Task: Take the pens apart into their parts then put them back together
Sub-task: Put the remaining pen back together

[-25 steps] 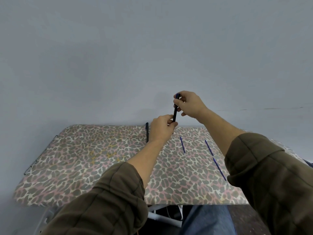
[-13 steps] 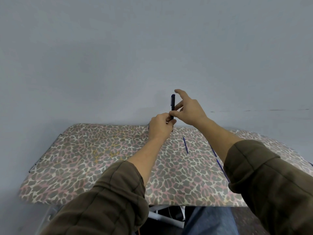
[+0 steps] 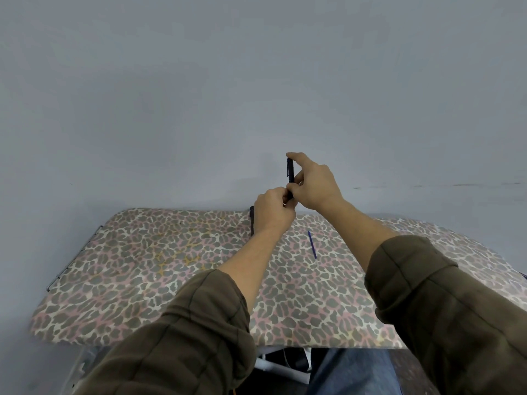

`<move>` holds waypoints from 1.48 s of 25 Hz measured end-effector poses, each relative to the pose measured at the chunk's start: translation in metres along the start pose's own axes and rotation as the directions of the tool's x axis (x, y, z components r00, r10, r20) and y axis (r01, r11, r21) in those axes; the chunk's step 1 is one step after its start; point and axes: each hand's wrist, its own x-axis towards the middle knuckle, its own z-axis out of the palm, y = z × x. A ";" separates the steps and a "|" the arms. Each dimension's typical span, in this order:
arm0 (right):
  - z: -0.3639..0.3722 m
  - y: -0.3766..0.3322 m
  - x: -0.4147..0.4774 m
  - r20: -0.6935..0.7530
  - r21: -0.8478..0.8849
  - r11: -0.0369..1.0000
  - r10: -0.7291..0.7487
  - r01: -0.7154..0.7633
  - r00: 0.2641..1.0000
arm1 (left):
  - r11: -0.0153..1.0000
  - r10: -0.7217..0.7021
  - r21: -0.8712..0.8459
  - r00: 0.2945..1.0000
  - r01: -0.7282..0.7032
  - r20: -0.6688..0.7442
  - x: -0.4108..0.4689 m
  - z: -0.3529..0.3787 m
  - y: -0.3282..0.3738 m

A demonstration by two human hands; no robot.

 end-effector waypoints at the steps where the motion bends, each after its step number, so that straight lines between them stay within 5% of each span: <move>1: 0.001 -0.002 -0.001 -0.008 0.002 1.000 0.005 -0.005 1.000 | 1.000 0.003 0.019 1.000 -0.003 0.002 0.000 -0.001 0.002; 10: 0.001 -0.013 0.001 -0.044 0.003 0.999 0.036 -0.036 0.998 | 0.988 0.035 0.154 0.999 -0.028 -0.041 0.005 -0.003 0.011; 25: 0.012 -0.014 -0.001 -0.089 -0.040 0.998 0.034 -0.038 0.995 | 0.987 -0.044 0.151 0.997 0.053 -0.061 0.002 0.004 0.020; 30: 0.014 0.000 0.003 -0.114 0.141 0.975 0.189 -0.172 0.975 | 0.985 0.006 0.172 1.000 -0.010 0.022 0.016 -0.012 0.007; 37: 0.025 0.002 0.013 -0.016 0.092 0.940 0.330 -0.327 0.944 | 0.994 -0.056 0.100 0.998 0.051 0.041 0.021 -0.009 -0.013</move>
